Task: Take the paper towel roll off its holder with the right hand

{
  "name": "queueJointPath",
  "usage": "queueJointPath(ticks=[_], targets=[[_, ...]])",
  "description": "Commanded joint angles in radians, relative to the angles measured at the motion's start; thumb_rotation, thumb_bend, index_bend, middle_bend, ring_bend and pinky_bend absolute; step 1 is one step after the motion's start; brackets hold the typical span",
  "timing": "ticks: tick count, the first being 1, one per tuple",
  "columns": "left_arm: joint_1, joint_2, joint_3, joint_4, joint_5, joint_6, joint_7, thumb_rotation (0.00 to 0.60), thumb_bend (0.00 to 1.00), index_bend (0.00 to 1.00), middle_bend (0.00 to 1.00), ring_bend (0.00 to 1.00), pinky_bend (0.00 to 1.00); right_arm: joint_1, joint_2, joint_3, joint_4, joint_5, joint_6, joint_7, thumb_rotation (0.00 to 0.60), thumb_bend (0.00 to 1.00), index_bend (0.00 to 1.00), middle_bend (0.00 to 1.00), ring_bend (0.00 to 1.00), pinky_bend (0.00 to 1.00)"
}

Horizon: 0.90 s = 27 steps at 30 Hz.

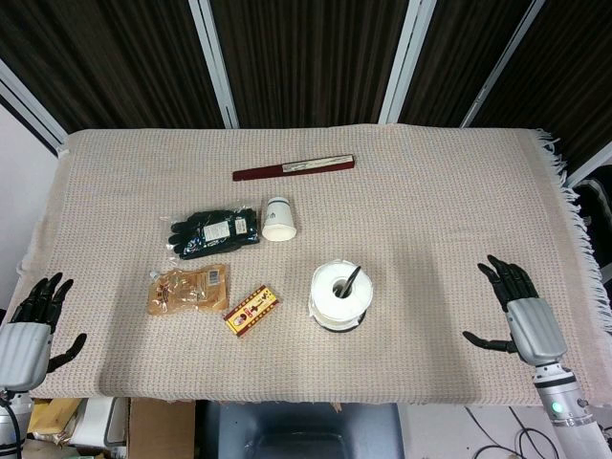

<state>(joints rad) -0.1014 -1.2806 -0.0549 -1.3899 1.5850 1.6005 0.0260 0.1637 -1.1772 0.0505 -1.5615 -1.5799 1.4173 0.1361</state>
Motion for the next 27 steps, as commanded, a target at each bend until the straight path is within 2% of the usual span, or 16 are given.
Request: queueJointPath(ticks=[1,7,13,24,27], targets=[[0.000,0.003,-0.001,-0.002,0.002,0.005,-0.011,0.600,0.27,0.00,0.00,0.00,0.23,0.000,-0.003,-0.001,0.005,-0.004,0.004,0.004,0.600,0.00,0.00,0.00,0.00,0.07],[0.004,0.011,0.007,0.007,0.017,0.016,-0.022,0.600,0.27,0.00,0.00,0.00,0.23,0.008,-0.007,-0.004,0.006,-0.005,-0.003,0.025,0.600,0.00,0.00,0.00,0.00,0.07],[0.006,0.011,0.011,0.026,0.008,0.006,-0.032,0.600,0.27,0.00,0.00,0.00,0.23,0.054,-0.017,-0.003,-0.007,-0.005,-0.073,0.120,0.600,0.00,0.00,0.00,0.00,0.07],[0.012,0.002,0.010,0.063,-0.006,0.004,-0.075,0.600,0.27,0.05,0.00,0.00,0.23,0.218,-0.110,0.042,-0.006,0.057,-0.311,0.323,0.600,0.00,0.00,0.00,0.00,0.04],[0.014,0.001,0.010,0.069,-0.007,0.007,-0.086,0.600,0.27,0.06,0.01,0.00,0.23,0.265,-0.149,0.054,0.005,0.065,-0.366,0.334,0.600,0.00,0.00,0.00,0.00,0.04]])
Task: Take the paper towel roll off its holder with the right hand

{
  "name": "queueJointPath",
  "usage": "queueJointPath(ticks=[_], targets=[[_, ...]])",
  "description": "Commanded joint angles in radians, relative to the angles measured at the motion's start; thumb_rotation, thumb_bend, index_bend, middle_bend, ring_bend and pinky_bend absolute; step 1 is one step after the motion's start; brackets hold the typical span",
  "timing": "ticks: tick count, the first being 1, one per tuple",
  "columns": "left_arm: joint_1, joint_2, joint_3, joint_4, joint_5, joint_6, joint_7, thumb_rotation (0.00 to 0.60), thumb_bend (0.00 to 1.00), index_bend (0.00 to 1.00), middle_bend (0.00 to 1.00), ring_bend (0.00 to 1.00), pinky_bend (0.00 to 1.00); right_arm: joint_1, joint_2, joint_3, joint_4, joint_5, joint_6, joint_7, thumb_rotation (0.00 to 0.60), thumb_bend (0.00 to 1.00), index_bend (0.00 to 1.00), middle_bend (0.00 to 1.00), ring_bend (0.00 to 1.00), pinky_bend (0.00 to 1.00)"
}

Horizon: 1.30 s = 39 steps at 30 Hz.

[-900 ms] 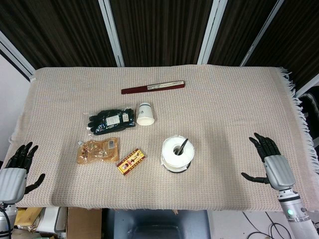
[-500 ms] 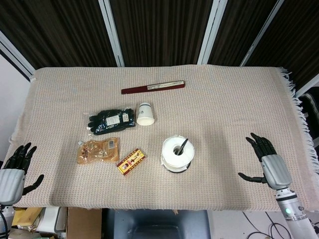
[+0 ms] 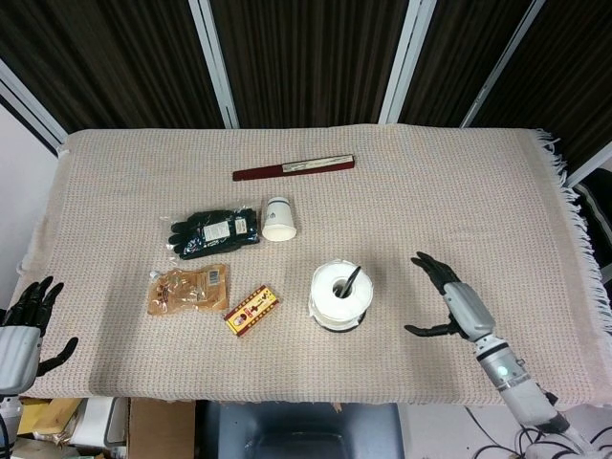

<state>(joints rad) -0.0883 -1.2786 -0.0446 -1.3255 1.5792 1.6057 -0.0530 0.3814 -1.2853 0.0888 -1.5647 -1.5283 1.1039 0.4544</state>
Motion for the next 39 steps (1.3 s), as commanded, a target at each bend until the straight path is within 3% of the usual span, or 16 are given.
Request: queueJointPath(ticks=[1,15,22,25,27,30,32,35,39], targets=[[0.002,-0.002,-0.001,0.007,-0.001,0.004,-0.012,0.600,0.27,0.06,0.01,0.00,0.23,0.061,-0.055,0.018,0.013,0.017,-0.069,0.013,0.600,0.00,0.00,0.00,0.00,0.04],[0.005,0.011,-0.001,0.021,0.021,0.033,-0.057,0.600,0.27,0.07,0.02,0.00,0.23,0.185,-0.273,0.077,0.129,0.127,-0.166,-0.108,0.600,0.00,0.00,0.00,0.00,0.04],[0.004,0.014,0.003,0.020,0.022,0.027,-0.060,0.600,0.27,0.07,0.03,0.00,0.23,0.214,-0.339,0.083,0.174,0.128,-0.178,-0.071,0.600,0.00,0.00,0.00,0.00,0.04],[0.004,0.016,0.005,0.020,0.025,0.026,-0.061,0.600,0.28,0.07,0.03,0.00,0.23,0.221,-0.370,0.083,0.205,0.114,-0.168,-0.025,0.600,0.00,0.02,0.05,0.07,0.13],[0.005,0.019,0.007,0.018,0.027,0.029,-0.070,0.600,0.27,0.07,0.03,0.00,0.23,0.211,-0.434,0.091,0.281,0.094,-0.096,0.006,0.600,0.00,0.16,0.19,0.23,0.26],[0.006,0.020,0.007,0.020,0.025,0.029,-0.076,0.600,0.27,0.08,0.03,0.00,0.24,0.199,-0.485,0.096,0.356,0.072,-0.021,0.035,0.600,0.00,0.51,0.44,0.51,0.48],[0.006,0.022,0.008,0.019,0.024,0.025,-0.079,0.600,0.27,0.08,0.03,0.00,0.24,0.194,-0.494,0.098,0.373,0.062,0.009,0.049,0.600,0.00,0.60,0.51,0.58,0.56],[0.004,0.023,0.009,0.018,0.025,0.022,-0.077,0.600,0.27,0.08,0.03,0.00,0.24,0.191,-0.473,0.104,0.347,0.056,0.033,0.048,0.600,0.00,0.64,0.53,0.60,0.58],[0.002,0.023,0.013,0.012,0.028,0.014,-0.064,0.600,0.28,0.08,0.04,0.00,0.24,0.177,-0.401,0.124,0.224,0.051,0.078,0.008,0.600,0.00,0.64,0.53,0.60,0.58]])
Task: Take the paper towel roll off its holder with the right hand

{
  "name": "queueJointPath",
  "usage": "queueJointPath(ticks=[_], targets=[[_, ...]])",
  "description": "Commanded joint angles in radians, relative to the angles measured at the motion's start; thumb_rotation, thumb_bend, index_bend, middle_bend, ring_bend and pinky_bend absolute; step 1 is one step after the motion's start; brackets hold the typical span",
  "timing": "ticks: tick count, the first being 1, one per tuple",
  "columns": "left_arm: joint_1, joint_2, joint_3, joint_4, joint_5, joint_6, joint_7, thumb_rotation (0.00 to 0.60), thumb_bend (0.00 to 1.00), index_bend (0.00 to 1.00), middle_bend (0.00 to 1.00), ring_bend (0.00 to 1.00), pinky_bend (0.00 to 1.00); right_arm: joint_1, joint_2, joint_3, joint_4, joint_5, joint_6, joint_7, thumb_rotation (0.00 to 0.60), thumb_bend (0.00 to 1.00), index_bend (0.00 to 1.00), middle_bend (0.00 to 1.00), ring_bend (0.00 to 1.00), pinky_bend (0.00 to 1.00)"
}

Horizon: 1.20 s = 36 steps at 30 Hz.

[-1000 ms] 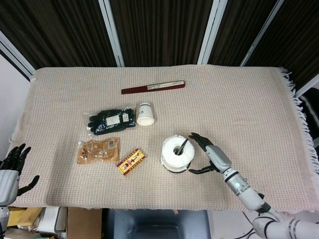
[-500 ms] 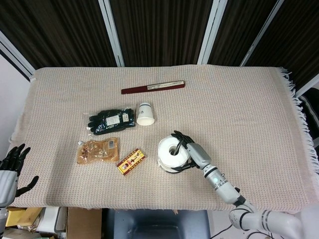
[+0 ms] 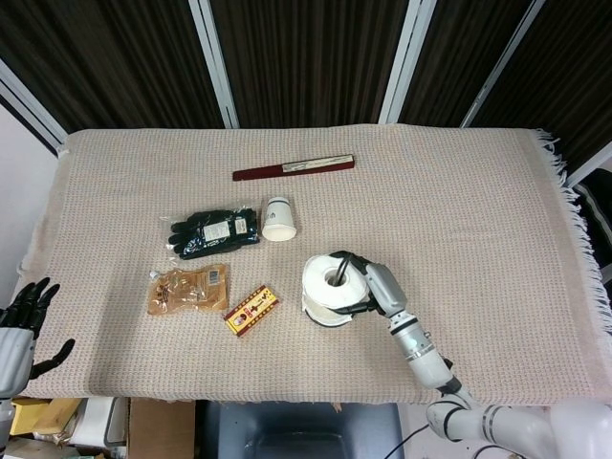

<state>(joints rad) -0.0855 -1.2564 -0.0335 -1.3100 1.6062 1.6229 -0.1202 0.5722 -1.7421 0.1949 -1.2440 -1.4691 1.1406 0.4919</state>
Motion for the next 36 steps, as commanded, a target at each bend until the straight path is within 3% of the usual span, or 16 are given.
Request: queueJointPath(ticks=[1,10,15,21,25,28,32,36], targets=[[-0.002,0.001,0.002,-0.006,0.001,-0.005,0.006,0.600,0.28,0.08,0.04,0.00,0.24,-0.018,0.076,0.022,-0.132,-0.010,0.053,-0.044,0.600,0.00,0.64,0.53,0.60,0.58],[-0.007,0.010,0.005,-0.039,0.010,-0.010,0.052,0.600,0.28,0.08,0.04,0.00,0.24,-0.074,0.308,0.073,-0.544,-0.049,0.172,-0.172,0.600,0.00,0.63,0.53,0.60,0.58],[-0.009,0.012,0.006,-0.056,0.009,-0.017,0.075,0.600,0.28,0.08,0.04,0.00,0.24,-0.136,0.447,0.084,-0.750,-0.128,0.278,-0.201,0.600,0.00,0.62,0.53,0.60,0.58],[-0.010,0.017,0.006,-0.076,0.010,-0.019,0.100,0.600,0.28,0.08,0.04,0.00,0.24,-0.274,0.624,0.048,-0.857,-0.216,0.435,-0.249,0.600,0.00,0.60,0.53,0.60,0.58],[-0.011,0.019,0.004,-0.094,0.010,-0.019,0.122,0.600,0.28,0.08,0.04,0.00,0.24,-0.361,0.707,-0.008,-0.823,-0.193,0.477,-0.287,0.600,0.00,0.60,0.53,0.60,0.58],[-0.013,0.021,0.004,-0.110,0.008,-0.025,0.137,0.600,0.28,0.08,0.04,0.00,0.24,-0.396,0.716,-0.044,-0.725,-0.155,0.471,-0.271,0.600,0.00,0.60,0.53,0.59,0.58],[-0.015,0.023,0.002,-0.131,0.005,-0.030,0.171,0.600,0.28,0.08,0.04,0.00,0.24,-0.379,0.649,-0.066,-0.522,-0.085,0.388,-0.212,0.600,0.00,0.59,0.53,0.59,0.58],[-0.018,0.021,0.003,-0.143,0.003,-0.041,0.199,0.600,0.28,0.08,0.04,0.00,0.24,-0.311,0.507,-0.068,-0.239,-0.058,0.270,-0.045,0.600,0.00,0.57,0.53,0.54,0.55]])
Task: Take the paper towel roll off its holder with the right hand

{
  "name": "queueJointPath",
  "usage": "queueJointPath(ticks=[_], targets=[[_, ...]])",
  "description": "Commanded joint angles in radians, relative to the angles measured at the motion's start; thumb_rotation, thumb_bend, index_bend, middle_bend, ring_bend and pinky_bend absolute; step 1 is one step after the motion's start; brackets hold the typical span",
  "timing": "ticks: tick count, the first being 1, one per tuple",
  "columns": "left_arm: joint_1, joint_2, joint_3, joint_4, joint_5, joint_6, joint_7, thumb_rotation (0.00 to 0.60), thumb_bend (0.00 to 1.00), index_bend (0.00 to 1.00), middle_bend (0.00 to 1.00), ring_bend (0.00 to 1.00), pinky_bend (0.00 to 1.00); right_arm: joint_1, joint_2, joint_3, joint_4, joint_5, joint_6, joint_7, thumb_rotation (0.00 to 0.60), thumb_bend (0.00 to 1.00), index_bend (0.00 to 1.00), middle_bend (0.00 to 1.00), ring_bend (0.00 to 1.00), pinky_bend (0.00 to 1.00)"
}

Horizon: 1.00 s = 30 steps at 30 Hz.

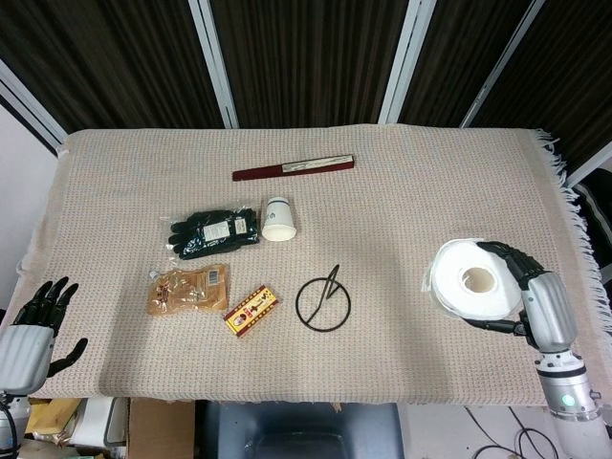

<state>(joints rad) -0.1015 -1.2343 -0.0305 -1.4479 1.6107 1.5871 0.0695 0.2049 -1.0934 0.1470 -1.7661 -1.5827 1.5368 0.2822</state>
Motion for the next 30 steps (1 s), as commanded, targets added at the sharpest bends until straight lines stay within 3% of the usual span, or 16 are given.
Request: queueJointPath(ticks=[1,6,8,13,15,17,23,27,30], targets=[[-0.001,-0.002,0.001,-0.004,-0.002,-0.005,0.014,0.600,0.28,0.08,0.04,0.00,0.24,0.071,-0.173,-0.020,0.343,0.058,-0.147,0.206,0.600,0.00,0.56,0.53,0.53,0.54],[0.004,-0.007,0.004,0.004,-0.012,-0.011,0.009,0.600,0.28,0.08,0.04,0.00,0.24,0.120,-0.331,-0.029,0.639,0.046,-0.195,0.334,0.600,0.00,0.48,0.48,0.46,0.47],[0.004,-0.008,0.002,0.009,-0.016,-0.012,0.007,0.600,0.28,0.08,0.04,0.00,0.24,0.132,-0.361,-0.048,0.709,0.033,-0.218,0.362,0.600,0.00,0.42,0.44,0.41,0.43],[0.003,-0.011,0.001,0.013,-0.019,-0.014,-0.005,0.600,0.28,0.09,0.04,0.00,0.24,0.146,-0.351,-0.097,0.740,0.010,-0.279,0.378,0.600,0.00,0.13,0.20,0.13,0.20],[0.003,-0.013,0.002,0.017,-0.015,-0.013,-0.005,0.600,0.29,0.09,0.04,0.00,0.24,0.149,-0.326,-0.109,0.719,0.007,-0.297,0.345,0.600,0.00,0.03,0.09,0.03,0.09],[0.003,-0.015,0.004,0.020,-0.014,-0.016,-0.005,0.600,0.29,0.09,0.04,0.00,0.24,0.145,-0.305,-0.110,0.693,0.008,-0.290,0.308,0.600,0.00,0.00,0.02,0.00,0.02],[0.001,-0.015,0.003,0.021,-0.020,-0.022,-0.008,0.600,0.29,0.09,0.04,0.00,0.24,0.105,-0.189,-0.115,0.511,0.027,-0.249,0.145,0.600,0.00,0.00,0.00,0.00,0.00],[0.002,-0.013,0.001,0.018,-0.023,-0.021,-0.011,0.600,0.29,0.09,0.04,0.00,0.24,0.052,-0.080,-0.111,0.294,0.064,-0.191,-0.052,0.600,0.00,0.00,0.00,0.00,0.00],[0.004,-0.013,0.001,0.015,-0.022,-0.016,-0.010,0.600,0.29,0.09,0.05,0.00,0.24,0.011,-0.033,-0.100,0.190,0.077,-0.115,-0.215,0.600,0.00,0.00,0.00,0.00,0.00]])
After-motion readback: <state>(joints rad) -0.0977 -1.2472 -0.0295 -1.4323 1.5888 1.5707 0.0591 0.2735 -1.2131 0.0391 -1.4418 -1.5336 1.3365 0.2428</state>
